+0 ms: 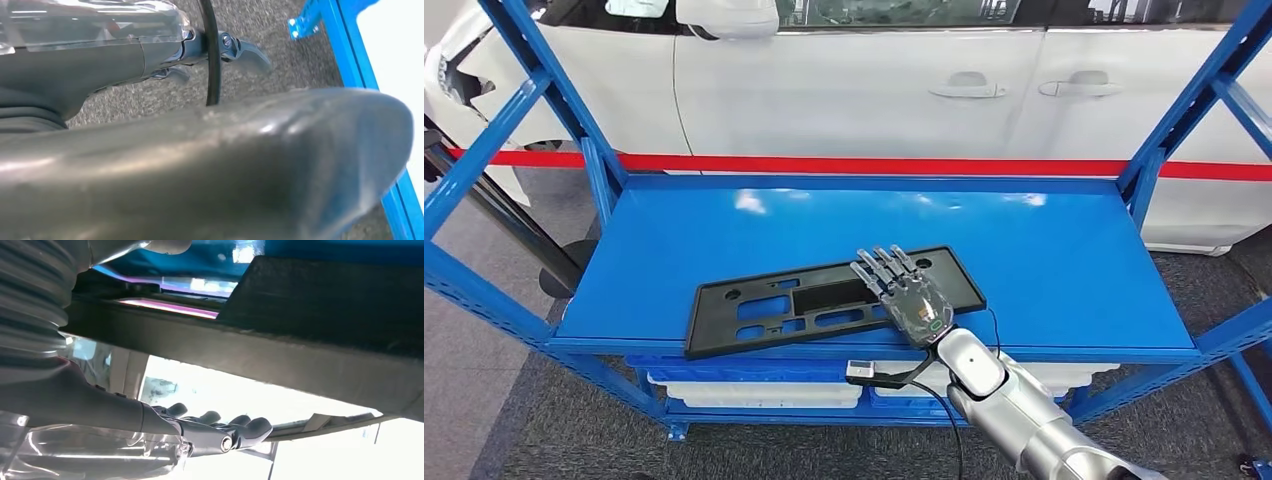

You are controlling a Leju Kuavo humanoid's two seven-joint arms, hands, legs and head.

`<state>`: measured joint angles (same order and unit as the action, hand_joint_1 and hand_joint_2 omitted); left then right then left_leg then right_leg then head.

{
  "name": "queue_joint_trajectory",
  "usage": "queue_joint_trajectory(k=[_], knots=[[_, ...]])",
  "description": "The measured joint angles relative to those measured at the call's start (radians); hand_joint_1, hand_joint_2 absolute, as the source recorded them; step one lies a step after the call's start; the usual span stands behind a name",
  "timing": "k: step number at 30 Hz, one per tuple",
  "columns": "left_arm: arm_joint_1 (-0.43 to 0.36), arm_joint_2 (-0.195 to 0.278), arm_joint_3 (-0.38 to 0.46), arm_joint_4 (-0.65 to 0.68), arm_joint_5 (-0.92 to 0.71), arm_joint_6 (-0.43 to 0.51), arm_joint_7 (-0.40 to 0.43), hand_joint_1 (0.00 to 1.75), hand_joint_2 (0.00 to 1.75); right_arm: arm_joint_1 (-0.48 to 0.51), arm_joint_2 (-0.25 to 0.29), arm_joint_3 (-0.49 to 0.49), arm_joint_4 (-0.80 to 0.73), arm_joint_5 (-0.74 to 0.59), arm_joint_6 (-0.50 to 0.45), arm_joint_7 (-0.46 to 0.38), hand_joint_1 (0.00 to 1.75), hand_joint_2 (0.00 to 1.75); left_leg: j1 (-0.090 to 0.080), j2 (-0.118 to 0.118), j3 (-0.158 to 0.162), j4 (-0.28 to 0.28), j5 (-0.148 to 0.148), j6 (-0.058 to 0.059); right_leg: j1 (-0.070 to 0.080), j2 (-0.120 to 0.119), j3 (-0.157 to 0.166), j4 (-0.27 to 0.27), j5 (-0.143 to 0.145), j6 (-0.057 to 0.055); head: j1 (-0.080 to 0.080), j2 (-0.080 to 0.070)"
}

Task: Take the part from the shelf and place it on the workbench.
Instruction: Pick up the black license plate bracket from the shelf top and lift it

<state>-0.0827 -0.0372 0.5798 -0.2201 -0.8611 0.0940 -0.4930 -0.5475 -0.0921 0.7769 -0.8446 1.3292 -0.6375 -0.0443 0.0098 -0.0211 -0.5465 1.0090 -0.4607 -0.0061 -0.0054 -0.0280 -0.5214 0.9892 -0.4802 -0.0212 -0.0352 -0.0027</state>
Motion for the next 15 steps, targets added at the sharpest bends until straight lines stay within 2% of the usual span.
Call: queue_joint_trajectory(k=[1,2,4,5,6,7,9,10,11,12,15], knots=[[-0.001,0.000,0.000,0.000,-0.003,-0.001,0.000,0.00,0.00,0.000,0.004,0.004,0.002,-0.004,0.001,-0.002,1.30,1.75,0.000,0.001,-0.008,0.023,-0.018,-0.006,-0.002,-0.002,0.002,-0.006,0.004,-0.005,0.000,0.000],[-0.002,0.000,0.000,0.000,-0.006,-0.002,-0.001,0.00,0.00,0.001,0.007,0.008,0.004,-0.008,0.001,-0.005,1.55,1.75,0.001,0.002,-0.027,0.068,-0.048,-0.012,-0.005,-0.004,0.003,-0.011,0.007,-0.009,0.000,0.000],[-0.001,0.000,0.000,0.000,-0.013,-0.002,-0.001,0.00,0.00,0.005,0.007,0.017,0.006,-0.013,0.003,-0.008,1.64,1.75,0.001,0.004,-0.087,0.196,-0.117,-0.021,-0.003,-0.007,0.000,-0.011,0.007,-0.013,0.000,0.000],[0.000,0.000,0.000,0.000,-0.015,-0.003,-0.001,0.00,0.00,0.007,0.007,0.021,0.007,-0.016,0.004,-0.008,1.67,1.75,0.001,0.004,-0.113,0.249,-0.137,-0.024,-0.003,-0.007,0.000,-0.011,0.007,-0.013,0.000,0.000],[0.001,0.000,0.000,0.000,-0.017,-0.004,-0.001,0.00,0.00,0.009,0.007,0.023,0.009,-0.019,0.005,-0.008,1.69,1.75,0.001,0.004,-0.124,0.270,-0.135,-0.026,-0.003,-0.007,0.000,-0.010,0.007,-0.013,0.000,0.000],[0.001,0.000,0.000,0.000,-0.018,-0.004,-0.001,0.00,0.00,0.011,0.007,0.025,0.011,-0.021,0.006,-0.008,1.70,1.75,0.002,0.004,-0.116,0.253,-0.114,-0.027,-0.003,-0.007,0.000,-0.009,0.006,-0.013,0.000,0.000],[0.000,0.000,0.000,0.000,-0.019,-0.005,-0.001,0.00,0.00,0.012,0.007,0.027,0.015,-0.024,0.006,-0.009,1.71,1.75,0.002,0.002,-0.056,0.121,-0.039,-0.024,-0.003,-0.005,0.002,-0.006,0.003,-0.009,0.000,0.000],[-0.002,0.000,0.000,0.000,-0.019,-0.004,0.000,0.00,0.00,0.012,0.007,0.028,0.016,-0.026,0.007,-0.009,1.71,1.75,0.000,0.000,-0.027,0.057,-0.012,-0.018,-0.001,-0.002,0.002,-0.002,0.001,-0.006,0.000,0.000],[-0.002,0.000,0.000,0.000,-0.020,-0.004,0.001,0.00,0.00,0.011,0.007,0.030,0.016,-0.028,0.007,-0.010,1.71,1.75,-0.001,-0.001,-0.008,0.011,0.004,-0.011,0.000,0.001,0.002,0.000,-0.001,-0.002,0.000,0.000],[-0.002,0.000,0.000,0.000,-0.022,-0.004,0.001,0.00,0.00,0.010,0.007,0.030,0.017,-0.031,0.006,-0.010,1.71,1.75,-0.004,-0.002,-0.001,-0.008,0.008,-0.003,0.001,0.003,0.002,0.002,-0.002,0.003,0.000,0.000],[-0.002,-0.001,0.000,0.000,-0.027,-0.004,0.002,0.00,0.00,0.009,0.007,0.031,0.021,-0.038,0.006,-0.010,1.71,1.75,-0.003,0.002,0.003,-0.016,0.014,0.018,0.002,0.006,0.001,0.004,-0.006,0.016,0.000,0.000]])
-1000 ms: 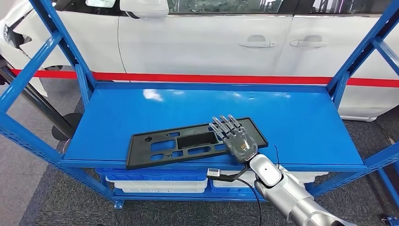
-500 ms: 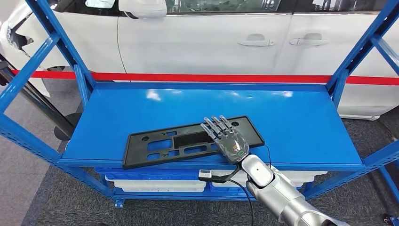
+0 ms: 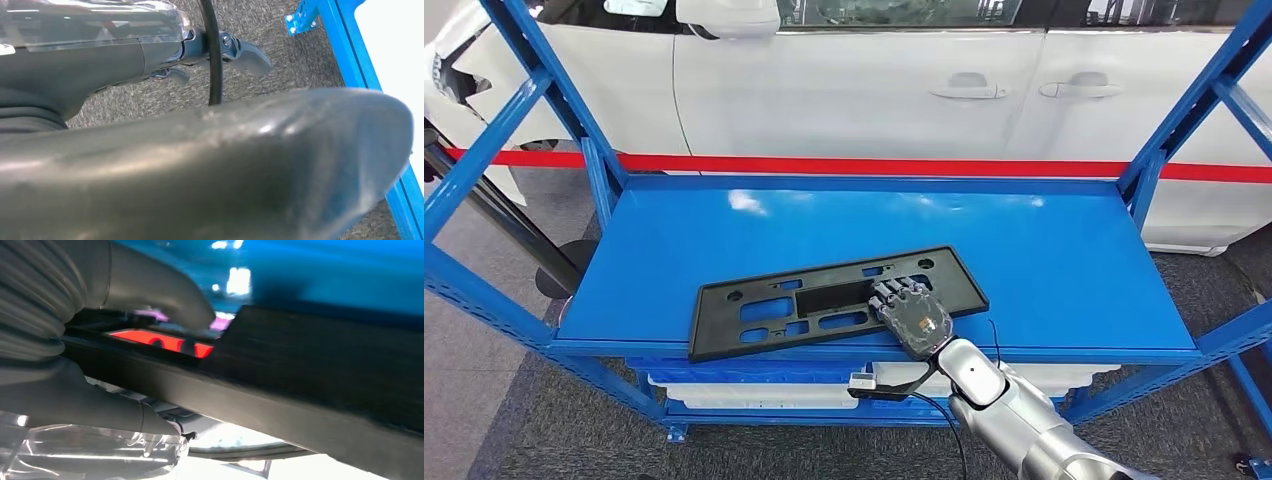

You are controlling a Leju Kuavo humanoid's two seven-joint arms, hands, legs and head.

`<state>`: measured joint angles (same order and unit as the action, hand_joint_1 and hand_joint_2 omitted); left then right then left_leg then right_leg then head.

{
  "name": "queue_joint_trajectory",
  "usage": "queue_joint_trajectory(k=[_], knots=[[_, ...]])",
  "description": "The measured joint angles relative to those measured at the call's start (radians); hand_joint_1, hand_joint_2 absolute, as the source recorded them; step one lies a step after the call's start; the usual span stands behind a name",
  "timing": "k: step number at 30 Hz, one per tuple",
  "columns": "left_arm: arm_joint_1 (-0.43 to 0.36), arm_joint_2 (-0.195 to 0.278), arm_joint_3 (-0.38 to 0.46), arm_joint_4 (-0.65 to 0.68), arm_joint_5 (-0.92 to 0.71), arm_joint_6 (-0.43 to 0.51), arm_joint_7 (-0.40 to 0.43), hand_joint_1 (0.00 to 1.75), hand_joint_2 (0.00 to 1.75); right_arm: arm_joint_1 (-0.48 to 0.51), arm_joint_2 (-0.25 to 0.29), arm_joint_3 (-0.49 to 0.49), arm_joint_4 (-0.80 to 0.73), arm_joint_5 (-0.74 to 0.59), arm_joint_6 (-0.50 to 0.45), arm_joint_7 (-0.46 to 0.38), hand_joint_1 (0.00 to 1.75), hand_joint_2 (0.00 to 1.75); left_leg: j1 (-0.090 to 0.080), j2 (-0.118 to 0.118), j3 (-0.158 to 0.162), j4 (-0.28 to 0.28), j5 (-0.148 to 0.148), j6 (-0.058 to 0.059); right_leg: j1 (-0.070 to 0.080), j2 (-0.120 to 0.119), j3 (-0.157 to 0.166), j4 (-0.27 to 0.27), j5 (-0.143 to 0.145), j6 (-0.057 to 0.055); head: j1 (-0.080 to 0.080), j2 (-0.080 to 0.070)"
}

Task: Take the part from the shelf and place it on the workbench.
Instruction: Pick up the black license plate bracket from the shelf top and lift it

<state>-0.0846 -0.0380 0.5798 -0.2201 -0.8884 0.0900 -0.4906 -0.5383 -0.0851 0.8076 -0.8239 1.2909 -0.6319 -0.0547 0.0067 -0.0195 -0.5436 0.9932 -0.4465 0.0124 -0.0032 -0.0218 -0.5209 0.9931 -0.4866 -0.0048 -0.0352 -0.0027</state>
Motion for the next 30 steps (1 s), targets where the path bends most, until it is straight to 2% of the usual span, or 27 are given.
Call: queue_joint_trajectory(k=[1,2,5,6,7,8,10,11,12,15,16,18,20,21,22,23,25,26,28,30], knots=[[-0.001,0.000,0.000,0.000,0.000,0.000,0.000,0.00,0.00,0.000,0.000,0.000,0.002,-0.001,0.000,0.000,1.71,1.75,0.003,0.001,0.002,-0.004,0.003,0.006,0.000,0.001,-0.005,0.012,-0.010,0.004,0.000,0.000],[-0.003,-0.001,0.000,0.000,-0.001,0.000,0.000,0.00,0.00,0.000,0.000,-0.001,0.004,-0.002,0.000,0.000,1.71,1.75,0.006,0.001,0.003,-0.007,0.007,0.011,-0.002,0.003,-0.023,0.052,-0.036,0.007,0.000,0.000],[-0.005,-0.001,0.000,0.000,-0.002,-0.003,0.000,0.00,0.00,0.003,0.000,-0.001,0.015,-0.003,0.000,0.001,1.71,1.75,0.006,0.003,-0.004,-0.007,0.008,0.016,-0.011,0.009,-0.114,0.252,-0.130,0.013,0.000,0.000],[-0.005,-0.001,0.000,0.000,-0.003,-0.005,0.000,0.00,0.00,0.004,0.000,-0.001,0.017,-0.003,0.000,0.001,1.70,1.75,0.006,0.003,-0.004,-0.007,0.008,0.015,-0.012,0.009,-0.130,0.284,-0.133,0.013,0.000,0.000],[-0.005,-0.001,0.000,0.000,-0.004,-0.007,-0.001,0.00,0.00,0.004,0.000,-0.001,0.018,-0.003,0.000,0.001,1.68,1.75,0.006,0.003,-0.003,-0.006,0.007,0.015,-0.013,0.009,-0.126,0.276,-0.116,0.012,0.000,0.000],[-0.005,-0.001,0.000,0.000,-0.005,-0.009,-0.001,0.00,0.00,0.004,0.000,0.000,0.019,-0.003,0.000,0.000,1.69,1.75,0.006,0.003,0.000,-0.006,0.007,0.014,-0.014,0.008,-0.106,0.233,-0.082,0.010,0.000,0.000],[-0.005,-0.002,0.000,0.000,-0.006,-0.011,-0.003,0.00,0.00,0.002,0.002,0.000,0.020,-0.003,0.001,0.000,1.68,1.75,0.003,0.002,0.003,-0.004,0.003,0.008,-0.011,0.001,-0.043,0.098,-0.014,0.002,0.000,0.000],[-0.006,-0.002,0.000,0.000,-0.006,-0.011,-0.003,0.00,0.00,0.001,0.005,0.000,0.021,-0.004,0.002,-0.001,1.69,1.75,0.001,0.002,0.002,-0.002,0.002,0.003,-0.009,-0.003,-0.020,0.046,0.001,-0.001,0.000,0.000],[-0.006,-0.002,0.000,0.000,-0.007,-0.011,-0.003,0.00,0.00,0.000,0.010,0.000,0.022,-0.005,0.002,-0.002,1.69,1.75,-0.001,0.002,0.000,-0.001,0.001,-0.002,-0.007,-0.006,-0.009,0.016,0.005,-0.003,0.000,0.000],[-0.005,-0.002,0.000,0.000,-0.012,-0.012,-0.003,0.00,0.00,-0.002,0.028,0.000,0.025,-0.014,0.010,-0.004,1.71,1.75,0.000,0.003,-0.004,0.000,0.001,-0.019,-0.004,-0.005,-0.008,0.003,0.001,-0.013,0.000,0.000],[-0.006,-0.002,0.000,0.000,-0.014,-0.013,-0.003,0.00,0.00,-0.003,0.033,0.000,0.027,-0.020,0.016,-0.006,1.71,1.75,0.002,0.002,-0.009,0.012,-0.009,-0.025,-0.005,-0.006,-0.006,0.000,0.003,-0.017,0.000,0.000],[-0.007,-0.002,0.000,0.000,-0.017,-0.013,-0.003,0.00,0.00,-0.004,0.039,0.000,0.028,-0.034,0.027,-0.013,1.71,1.75,0.003,0.002,-0.044,0.092,-0.060,-0.036,-0.007,-0.011,-0.004,-0.004,0.005,-0.025,0.000,0.000],[-0.005,-0.002,0.000,0.000,-0.019,-0.013,-0.003,0.00,0.00,-0.002,0.040,0.000,0.029,-0.044,0.031,-0.019,1.71,1.75,0.003,0.003,-0.105,0.221,-0.121,-0.042,-0.003,-0.015,-0.004,-0.004,0.004,-0.030,0.000,0.000],[-0.003,-0.001,0.000,0.000,-0.020,-0.013,-0.003,0.00,0.00,-0.002,0.040,0.000,0.029,-0.048,0.032,-0.021,1.71,1.75,0.003,0.003,-0.127,0.265,-0.132,-0.042,-0.001,-0.016,-0.003,-0.004,0.003,-0.031,0.000,0.000],[-0.001,-0.001,0.000,0.000,-0.021,-0.014,-0.003,0.00,0.00,-0.002,0.040,0.000,0.029,-0.051,0.032,-0.023,1.71,1.75,0.003,0.003,-0.133,0.275,-0.124,-0.041,0.001,-0.016,-0.002,-0.003,0.002,-0.032,0.000,0.000],[0.000,-0.001,0.000,0.000,-0.021,-0.014,-0.004,0.00,0.00,-0.001,0.040,0.000,0.028,-0.057,0.033,-0.026,1.73,1.75,0.003,0.003,-0.121,0.248,-0.099,-0.039,0.002,-0.016,-0.001,-0.002,0.001,-0.033,0.000,0.000],[0.000,-0.001,0.002,0.000,-0.022,-0.014,-0.006,0.00,0.00,0.001,0.040,0.000,0.023,-0.100,0.034,-0.055,1.75,1.75,0.002,-0.001,-0.062,0.122,-0.032,-0.030,0.004,-0.014,0.004,-0.001,-0.002,-0.031,0.000,0.000],[0.000,-0.001,0.005,0.000,-0.023,-0.013,-0.008,0.00,0.00,0.004,0.040,-0.001,0.013,-0.144,0.037,-0.083,1.75,1.75,0.001,-0.004,-0.036,0.065,-0.011,-0.025,0.006,-0.011,0.006,0.000,-0.004,-0.028,0.000,0.000],[0.004,0.000,0.015,0.000,-0.024,-0.013,-0.015,0.00,0.00,0.019,0.033,-0.003,-0.027,-0.254,0.050,-0.146,1.75,1.75,-0.004,-0.007,-0.014,0.012,-0.001,-0.015,0.009,-0.007,0.008,0.001,-0.006,-0.021,0.000,0.000],[0.012,-0.001,0.029,0.000,-0.025,-0.010,-0.022,0.00,0.00,0.044,-0.002,-0.006,-0.107,-0.372,0.073,-0.200,1.75,1.75,-0.003,-0.006,-0.012,0.008,0.001,-0.003,0.009,-0.005,0.009,0.000,-0.008,-0.011,0.000,0.000]])
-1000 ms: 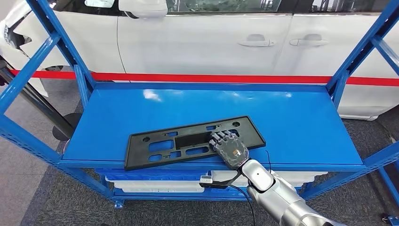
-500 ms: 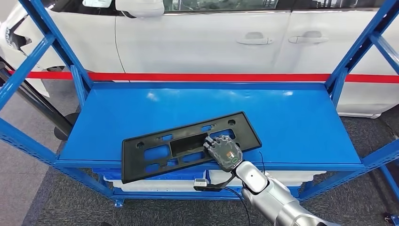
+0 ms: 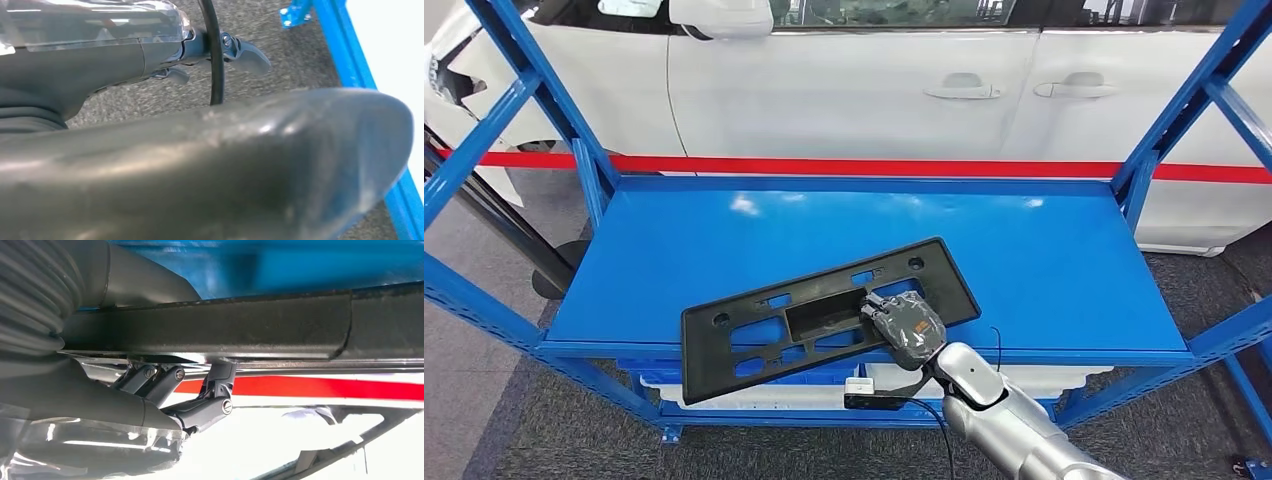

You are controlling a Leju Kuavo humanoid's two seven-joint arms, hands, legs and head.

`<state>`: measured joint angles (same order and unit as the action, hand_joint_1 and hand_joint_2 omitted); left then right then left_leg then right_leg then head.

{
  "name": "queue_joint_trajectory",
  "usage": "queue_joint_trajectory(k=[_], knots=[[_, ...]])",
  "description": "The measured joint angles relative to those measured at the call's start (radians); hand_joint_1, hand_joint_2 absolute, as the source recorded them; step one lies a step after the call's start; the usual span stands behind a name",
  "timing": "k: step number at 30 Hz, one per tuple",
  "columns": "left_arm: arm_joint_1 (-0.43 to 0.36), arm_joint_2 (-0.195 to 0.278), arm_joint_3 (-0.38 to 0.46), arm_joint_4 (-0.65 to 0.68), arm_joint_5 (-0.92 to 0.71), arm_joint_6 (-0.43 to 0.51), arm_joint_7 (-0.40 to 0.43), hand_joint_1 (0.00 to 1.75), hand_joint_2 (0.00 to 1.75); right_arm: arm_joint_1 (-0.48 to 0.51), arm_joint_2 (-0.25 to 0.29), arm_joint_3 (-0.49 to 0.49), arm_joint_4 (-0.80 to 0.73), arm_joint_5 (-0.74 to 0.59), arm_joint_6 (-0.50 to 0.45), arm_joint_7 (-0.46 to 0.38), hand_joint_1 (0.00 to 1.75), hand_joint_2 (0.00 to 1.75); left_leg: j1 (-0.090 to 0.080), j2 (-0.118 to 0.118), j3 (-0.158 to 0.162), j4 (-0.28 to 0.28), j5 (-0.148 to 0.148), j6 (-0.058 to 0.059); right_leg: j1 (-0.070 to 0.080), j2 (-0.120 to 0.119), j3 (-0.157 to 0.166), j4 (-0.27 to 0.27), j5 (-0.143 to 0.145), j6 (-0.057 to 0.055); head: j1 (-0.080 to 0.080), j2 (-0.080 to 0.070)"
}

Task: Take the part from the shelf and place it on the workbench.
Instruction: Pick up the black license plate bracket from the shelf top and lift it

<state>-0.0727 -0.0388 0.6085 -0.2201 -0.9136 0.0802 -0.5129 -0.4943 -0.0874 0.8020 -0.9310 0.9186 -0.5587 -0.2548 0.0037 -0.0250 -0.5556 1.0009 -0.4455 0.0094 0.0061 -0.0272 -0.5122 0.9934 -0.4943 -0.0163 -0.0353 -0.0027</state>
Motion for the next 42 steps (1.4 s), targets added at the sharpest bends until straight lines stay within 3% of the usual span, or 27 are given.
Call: queue_joint_trajectory(k=[2,5,6,7,8,9,11,12,13,17,20,22,29,31,32,33,35,36,37,39,40,41,42], knots=[[0.004,-0.001,0.013,0.000,-0.001,0.005,-0.009,0.00,0.00,0.030,-0.055,0.000,-0.105,-0.131,0.023,-0.049,1.75,1.75,0.005,-0.002,0.004,-0.006,0.006,0.013,-0.002,0.003,-0.011,0.030,-0.026,0.010,0.000,0.000],[0.010,-0.003,0.035,0.000,-0.004,0.013,-0.020,0.00,0.00,0.088,-0.126,-0.001,-0.281,-0.349,0.047,-0.111,1.75,1.75,0.008,-0.005,0.002,-0.008,0.009,0.024,-0.012,0.014,-0.091,0.209,-0.123,0.020,0.000,0.000],[0.015,-0.003,0.043,0.000,-0.006,0.015,-0.022,0.00,0.00,0.111,-0.144,-0.003,-0.346,-0.420,0.054,-0.128,1.75,1.75,0.007,-0.005,0.002,-0.007,0.008,0.025,-0.016,0.015,-0.119,0.268,-0.142,0.023,0.000,0.000],[0.020,-0.004,0.051,0.000,-0.008,0.017,-0.022,0.00,0.00,0.134,-0.155,-0.008,-0.409,-0.480,0.060,-0.140,1.75,1.75,0.007,-0.004,0.001,-0.007,0.007,0.025,-0.019,0.016,-0.135,0.295,-0.141,0.025,0.000,0.000],[0.025,-0.004,0.059,0.000,-0.010,0.018,-0.022,0.00,0.00,0.159,-0.163,-0.014,-0.473,-0.532,0.066,-0.148,1.75,1.75,0.007,-0.004,0.001,-0.006,0.006,0.025,-0.021,0.015,-0.135,0.286,-0.120,0.026,0.000,0.000],[0.028,-0.005,0.066,0.000,-0.012,0.020,-0.021,0.00,0.00,0.184,-0.165,-0.023,-0.534,-0.571,0.069,-0.154,1.75,1.75,0.007,-0.004,0.002,-0.004,0.004,0.024,-0.023,0.015,-0.117,0.240,-0.083,0.025,0.000,0.000],[0.033,-0.007,0.078,0.000,-0.015,0.023,-0.020,0.00,0.00,0.224,-0.165,-0.045,-0.639,-0.621,0.072,-0.165,1.75,1.75,0.005,-0.002,0.001,0.001,-0.002,0.019,-0.022,0.006,-0.063,0.108,-0.011,0.019,0.000,0.000],[0.035,-0.007,0.084,0.000,-0.017,0.025,-0.020,0.00,0.00,0.235,-0.159,-0.059,-0.684,-0.635,0.071,-0.171,1.75,1.75,0.002,0.000,-0.002,0.005,-0.004,0.015,-0.020,0.002,-0.044,0.058,0.005,0.016,0.000,0.000],[0.038,-0.008,0.089,0.000,-0.017,0.027,-0.019,0.00,0.00,0.243,-0.153,-0.073,-0.719,-0.644,0.070,-0.175,1.75,1.75,0.000,0.004,-0.005,0.008,-0.006,0.010,-0.018,0.000,-0.036,0.030,0.009,0.013,0.000,0.000],[0.044,-0.010,0.100,0.000,-0.018,0.029,-0.018,0.00,0.00,0.290,-0.146,-0.110,-0.806,-0.671,0.066,-0.194,1.75,1.75,0.000,0.017,-0.015,0.028,-0.025,-0.013,-0.019,0.010,-0.037,0.014,0.007,0.002,0.000,0.000],[0.045,-0.010,0.109,0.000,-0.019,0.030,-0.018,0.00,0.00,0.315,-0.172,-0.126,-0.854,-0.698,0.063,-0.213,1.75,1.75,0.003,0.018,-0.068,0.153,-0.104,-0.027,-0.020,0.010,-0.037,0.011,0.009,-0.010,0.000,0.000],[0.045,-0.010,0.112,0.000,-0.019,0.030,-0.018,0.00,0.00,0.321,-0.180,-0.130,-0.866,-0.705,0.063,-0.217,1.75,1.75,0.003,0.017,-0.091,0.205,-0.131,-0.030,-0.019,0.010,-0.037,0.011,0.008,-0.011,0.000,0.000],[0.045,-0.010,0.112,0.000,-0.019,0.030,-0.018,0.00,0.00,0.322,-0.181,-0.131,-0.868,-0.706,0.063,-0.217,1.75,1.75,0.003,0.017,-0.095,0.214,-0.135,-0.030,-0.019,0.010,-0.037,0.011,0.008,-0.011,0.000,0.000],[0.046,-0.010,0.113,0.000,-0.020,0.030,-0.018,0.00,0.00,0.330,-0.189,-0.134,-0.875,-0.710,0.063,-0.218,1.75,1.75,0.003,0.017,-0.118,0.263,-0.149,-0.032,-0.018,0.011,-0.036,0.011,0.008,-0.012,0.000,0.000],[0.047,-0.011,0.113,0.000,-0.022,0.030,-0.018,0.00,0.00,0.338,-0.196,-0.137,-0.882,-0.713,0.063,-0.219,1.75,1.75,0.004,0.017,-0.122,0.268,-0.138,-0.032,-0.018,0.013,-0.036,0.012,0.007,-0.012,0.000,0.000],[0.048,-0.011,0.113,0.000,-0.025,0.031,-0.016,0.00,0.00,0.347,-0.202,-0.141,-0.891,-0.721,0.063,-0.221,1.75,1.75,0.004,0.017,-0.109,0.237,-0.107,-0.031,-0.018,0.016,-0.034,0.014,0.005,-0.010,0.000,0.000],[0.053,-0.014,0.123,0.000,-0.037,0.040,-0.007,0.00,0.00,0.401,-0.208,-0.167,-0.913,-0.758,0.082,-0.217,1.75,1.75,0.005,0.012,-0.046,0.091,-0.032,-0.005,-0.017,0.025,-0.043,0.039,-0.017,0.008,0.000,0.000],[0.055,-0.016,0.129,0.000,-0.043,0.045,-0.001,0.00,0.00,0.431,-0.207,-0.182,-0.921,-0.775,0.097,-0.216,1.75,1.75,0.005,0.011,-0.022,0.035,-0.012,0.010,-0.018,0.027,-0.060,0.077,-0.041,0.018,0.000,0.000],[0.057,-0.018,0.136,0.000,-0.047,0.048,0.004,0.00,0.00,0.466,-0.207,-0.197,-0.925,-0.788,0.117,-0.217,1.75,1.75,0.005,0.010,-0.012,0.011,-0.010,0.023,-0.018,0.028,-0.091,0.139,-0.074,0.027,0.000,0.000],[0.060,-0.020,0.144,0.000,-0.050,0.051,0.009,0.00,0.00,0.517,-0.206,-0.211,-0.925,-0.782,0.161,-0.238,1.75,1.75,0.004,0.012,-0.011,0.011,-0.011,0.029,-0.021,0.027,-0.157,0.271,-0.127,0.030,0.000,0.000],[0.062,-0.021,0.149,0.000,-0.051,0.053,0.011,0.00,0.00,0.545,-0.206,-0.216,-0.926,-0.778,0.184,-0.253,1.75,1.75,0.003,0.012,-0.010,0.012,-0.013,0.030,-0.021,0.027,-0.175,0.302,-0.129,0.031,0.000,0.000],[0.065,-0.022,0.154,0.000,-0.052,0.055,0.013,0.00,0.00,0.571,-0.206,-0.221,-0.929,-0.773,0.203,-0.269,1.75,1.75,0.003,0.013,-0.008,0.013,-0.015,0.030,-0.021,0.027,-0.172,0.291,-0.109,0.030,0.000,0.000],[0.067,-0.024,0.159,0.000,-0.053,0.058,0.014,0.00,0.00,0.596,-0.206,-0.226,-0.934,-0.770,0.217,-0.287,1.75,1.75,0.003,0.013,-0.005,0.014,-0.018,0.029,-0.021,0.026,-0.150,0.241,-0.074,0.027,0.000,0.000]])
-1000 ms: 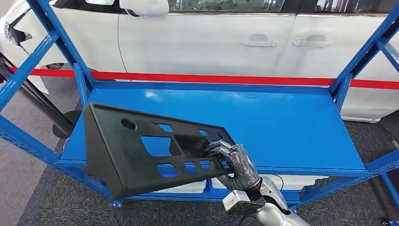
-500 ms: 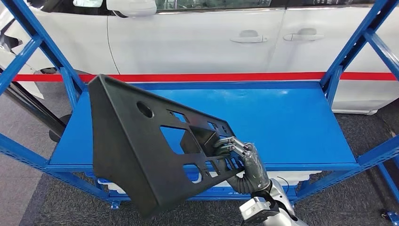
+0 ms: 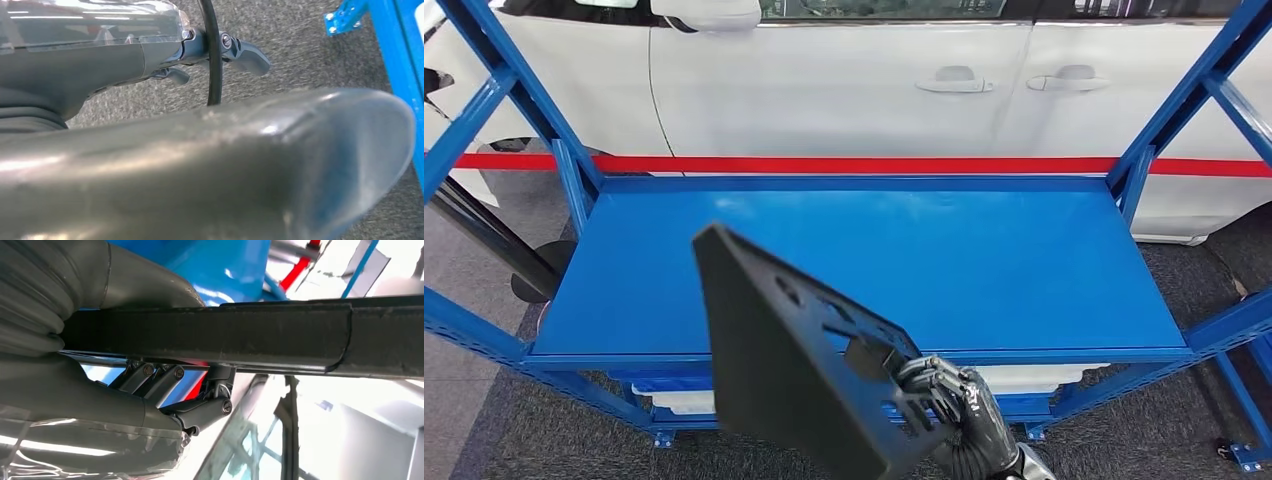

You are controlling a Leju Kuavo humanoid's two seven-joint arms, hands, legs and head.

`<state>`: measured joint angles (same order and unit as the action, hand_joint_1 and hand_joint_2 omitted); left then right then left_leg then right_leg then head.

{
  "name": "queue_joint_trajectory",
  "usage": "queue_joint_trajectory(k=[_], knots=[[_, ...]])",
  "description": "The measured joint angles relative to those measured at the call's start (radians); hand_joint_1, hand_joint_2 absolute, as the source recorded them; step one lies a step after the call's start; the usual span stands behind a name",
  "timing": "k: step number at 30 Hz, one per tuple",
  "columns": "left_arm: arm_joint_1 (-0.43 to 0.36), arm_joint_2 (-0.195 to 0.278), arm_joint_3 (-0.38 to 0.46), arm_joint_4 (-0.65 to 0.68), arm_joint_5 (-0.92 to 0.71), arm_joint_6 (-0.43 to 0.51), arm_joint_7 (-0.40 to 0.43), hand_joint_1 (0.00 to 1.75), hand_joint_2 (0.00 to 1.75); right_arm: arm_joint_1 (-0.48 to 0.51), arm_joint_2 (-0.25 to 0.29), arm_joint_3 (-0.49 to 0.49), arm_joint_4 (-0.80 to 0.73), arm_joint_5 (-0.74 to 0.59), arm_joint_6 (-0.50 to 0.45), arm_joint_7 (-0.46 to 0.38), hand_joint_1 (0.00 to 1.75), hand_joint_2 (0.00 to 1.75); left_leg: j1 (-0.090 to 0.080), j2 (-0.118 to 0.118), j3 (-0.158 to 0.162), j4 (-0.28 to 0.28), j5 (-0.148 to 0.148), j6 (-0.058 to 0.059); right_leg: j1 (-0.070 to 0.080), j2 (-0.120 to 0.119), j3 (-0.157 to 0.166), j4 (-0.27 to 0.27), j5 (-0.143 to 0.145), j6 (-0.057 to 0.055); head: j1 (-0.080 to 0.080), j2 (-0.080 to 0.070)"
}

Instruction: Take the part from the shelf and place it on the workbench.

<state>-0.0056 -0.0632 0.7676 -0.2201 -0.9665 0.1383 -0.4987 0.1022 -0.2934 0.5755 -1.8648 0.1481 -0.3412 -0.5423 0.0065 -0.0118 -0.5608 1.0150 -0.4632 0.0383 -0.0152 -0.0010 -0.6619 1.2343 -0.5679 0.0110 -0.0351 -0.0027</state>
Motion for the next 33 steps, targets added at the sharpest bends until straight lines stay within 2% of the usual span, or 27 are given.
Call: queue_joint_trajectory(k=[2,3,4,6,8,9,11,12,13,14,15,17,18,19,21,23,25,27,28,29,30,31,33], knots=[[0.004,-0.005,0.008,0.000,-0.004,0.005,0.002,0.00,0.00,0.047,0.000,-0.012,-0.017,0.000,0.014,-0.041,1.75,1.75,-0.003,0.001,0.005,0.004,-0.007,-0.006,0.003,-0.008,0.064,-0.137,0.064,-0.009,0.000,0.000],[0.006,-0.006,0.011,0.000,-0.006,0.007,0.002,0.00,0.00,0.068,0.000,-0.018,-0.026,-0.002,0.017,-0.061,1.75,1.75,-0.005,0.002,0.006,0.005,-0.010,-0.010,0.006,-0.011,0.087,-0.185,0.078,-0.012,0.000,0.000],[0.008,-0.007,0.014,0.000,-0.008,0.008,0.002,0.00,0.00,0.087,0.000,-0.022,-0.033,-0.005,0.019,-0.077,1.75,1.75,-0.007,0.004,0.007,0.005,-0.012,-0.016,0.008,-0.013,0.097,-0.208,0.081,-0.015,0.000,0.000],[0.011,-0.008,0.023,0.000,-0.012,0.007,0.002,0.00,0.00,0.123,0.000,-0.028,-0.042,-0.008,0.020,-0.101,1.75,1.75,-0.008,0.008,0.008,0.002,-0.015,-0.027,0.009,-0.008,0.098,-0.215,0.081,-0.020,0.000,0.000],[0.013,-0.009,0.029,0.000,-0.017,0.006,0.002,0.00,0.00,0.151,0.000,-0.031,-0.052,-0.004,0.019,-0.116,1.75,1.75,-0.007,0.010,0.004,0.025,-0.043,-0.039,0.004,-0.004,0.101,-0.223,0.087,-0.029,0.000,0.000],[0.014,-0.010,0.030,0.000,-0.020,0.005,0.002,0.00,0.00,0.160,-0.001,-0.032,-0.055,0.000,0.019,-0.120,1.75,1.75,-0.006,0.010,-0.010,0.063,-0.072,-0.045,0.001,-0.003,0.102,-0.227,0.090,-0.034,0.000,0.000],[0.015,-0.010,0.034,0.000,-0.024,0.004,0.003,0.00,0.00,0.173,-0.001,-0.033,-0.058,0.006,0.018,-0.124,1.75,1.75,-0.003,0.009,-0.058,0.187,-0.142,-0.053,0.001,-0.002,0.101,-0.227,0.092,-0.038,0.000,0.000],[0.015,-0.010,0.036,0.000,-0.027,0.003,0.003,0.00,0.00,0.178,-0.002,-0.033,-0.058,0.009,0.018,-0.124,1.75,1.75,-0.003,0.010,-0.081,0.244,-0.164,-0.056,0.001,-0.001,0.100,-0.227,0.092,-0.038,0.000,0.000],[0.016,-0.010,0.039,0.000,-0.030,0.002,0.003,0.00,0.00,0.181,-0.002,-0.033,-0.058,0.011,0.019,-0.124,1.75,1.75,-0.002,0.010,-0.091,0.274,-0.169,-0.058,0.002,0.000,0.100,-0.226,0.092,-0.038,0.000,0.000],[0.016,-0.010,0.042,0.000,-0.033,0.001,0.003,0.00,0.00,0.184,-0.002,-0.033,-0.058,0.013,0.019,-0.123,1.75,1.75,-0.002,0.010,-0.083,0.267,-0.155,-0.058,0.001,0.001,0.099,-0.224,0.092,-0.038,0.000,0.000],[0.017,-0.010,0.046,0.000,-0.036,0.000,0.004,0.00,0.00,0.185,-0.002,-0.033,-0.058,0.014,0.020,-0.123,1.75,1.75,-0.002,0.009,-0.057,0.222,-0.125,-0.057,0.001,0.003,0.099,-0.222,0.092,-0.038,0.000,0.000],[0.016,-0.010,0.051,0.000,-0.040,-0.001,0.004,0.00,0.00,0.186,-0.002,-0.033,-0.058,0.015,0.020,-0.122,1.75,1.75,-0.003,0.007,0.015,0.084,-0.065,-0.051,0.003,0.006,0.098,-0.216,0.091,-0.035,0.000,0.000],[0.015,-0.009,0.053,0.000,-0.043,-0.002,0.004,0.00,0.00,0.186,-0.002,-0.033,-0.058,0.015,0.021,-0.122,1.75,1.75,-0.004,0.006,0.038,0.035,-0.049,-0.046,0.005,0.008,0.096,-0.213,0.091,-0.031,0.000,0.000],[0.015,-0.009,0.055,-0.001,-0.046,-0.002,0.004,0.00,0.00,0.186,-0.002,-0.033,-0.059,0.014,0.024,-0.123,1.75,1.75,-0.005,0.004,0.048,0.009,-0.043,-0.041,0.006,0.009,0.093,-0.211,0.092,-0.025,0.000,0.000],[0.015,-0.009,0.059,-0.001,-0.057,-0.002,0.004,0.00,0.00,0.187,-0.001,-0.033,-0.060,0.009,0.033,-0.125,1.75,1.75,-0.006,0.004,0.045,0.001,-0.039,-0.029,0.007,0.011,0.089,-0.211,0.098,-0.013,0.000,0.000],[0.014,-0.010,0.065,-0.001,-0.066,-0.002,0.003,0.00,0.00,0.188,0.000,-0.033,-0.062,0.004,0.043,-0.128,1.75,1.75,-0.003,0.009,0.042,-0.007,-0.026,-0.014,0.005,0.011,0.081,-0.197,0.083,-0.003,0.000,0.000],[0.012,-0.009,0.073,-0.001,-0.075,-0.002,0.002,0.00,0.00,0.188,0.002,-0.033,-0.063,0.001,0.049,-0.132,1.75,1.75,-0.001,0.014,0.034,-0.011,-0.015,0.000,0.002,0.008,0.049,-0.118,0.020,0.002,0.000,0.000],[0.012,-0.009,0.081,-0.001,-0.083,-0.002,0.000,0.00,0.00,0.188,0.002,-0.033,-0.063,-0.001,0.052,-0.135,1.75,1.75,-0.002,0.019,0.023,-0.009,-0.008,0.006,0.000,0.007,0.002,0.007,-0.052,0.007,0.000,0.000],[0.012,-0.009,0.083,-0.001,-0.087,-0.002,-0.001,0.00,0.00,0.188,0.002,-0.033,-0.063,-0.001,0.053,-0.135,1.75,1.75,-0.003,0.020,0.017,-0.008,-0.006,0.006,-0.001,0.007,-0.010,0.048,-0.066,0.008,0.000,0.000],[0.012,-0.009,0.086,-0.001,-0.090,-0.002,-0.002,0.00,0.00,0.188,0.002,-0.033,-0.063,-0.002,0.054,-0.136,1.75,1.75,-0.004,0.022,0.012,-0.005,-0.004,0.005,-0.002,0.006,-0.004,0.053,-0.061,0.009,0.000,0.000],[0.012,-0.009,0.088,-0.001,-0.093,-0.002,-0.003,0.00,0.00,0.188,0.002,-0.033,-0.063,-0.004,0.056,-0.136,1.75,1.75,-0.004,0.022,0.008,-0.002,-0.002,0.004,-0.003,0.005,0.021,0.020,-0.038,0.008,0.000,0.000],[0.011,-0.009,0.091,-0.001,-0.096,-0.002,-0.005,0.00,0.00,0.188,0.002,-0.033,-0.063,-0.006,0.059,-0.136,1.75,1.75,-0.004,0.023,0.005,0.002,-0.001,0.002,-0.004,0.004,0.062,-0.045,-0.007,0.006,0.000,0.000],[0.009,-0.008,0.097,-0.001,-0.102,-0.002,-0.008,0.00,0.00,0.187,0.002,-0.033,-0.063,-0.010,0.065,-0.136,1.75,1.75,-0.008,0.023,0.000,0.009,0.000,-0.004,-0.002,0.001,0.133,-0.172,0.033,0.000,0.000,0.000]])
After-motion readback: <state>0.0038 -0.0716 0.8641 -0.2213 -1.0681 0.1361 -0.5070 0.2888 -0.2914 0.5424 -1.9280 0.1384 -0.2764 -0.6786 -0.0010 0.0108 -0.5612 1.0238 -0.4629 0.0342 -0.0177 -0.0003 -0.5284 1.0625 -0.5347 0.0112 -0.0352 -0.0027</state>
